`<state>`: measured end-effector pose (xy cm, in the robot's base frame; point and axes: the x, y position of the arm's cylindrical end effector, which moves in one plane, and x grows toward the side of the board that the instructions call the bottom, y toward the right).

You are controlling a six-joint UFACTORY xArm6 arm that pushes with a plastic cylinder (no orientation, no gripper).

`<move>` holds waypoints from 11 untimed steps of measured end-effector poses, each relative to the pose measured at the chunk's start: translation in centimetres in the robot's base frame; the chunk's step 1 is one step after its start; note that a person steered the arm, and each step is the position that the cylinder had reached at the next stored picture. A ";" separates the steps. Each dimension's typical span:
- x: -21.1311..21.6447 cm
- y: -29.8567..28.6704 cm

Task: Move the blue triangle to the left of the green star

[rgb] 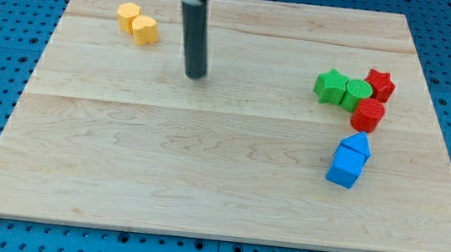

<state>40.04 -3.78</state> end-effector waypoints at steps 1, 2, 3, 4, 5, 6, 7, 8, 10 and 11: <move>10.5 2.8; 18.2 11.7; 19.0 21.2; 18.1 25.9; 18.1 25.6; 15.6 26.1; 11.4 21.7; 5.0 12.3; 9.1 7.5; 6.7 14.8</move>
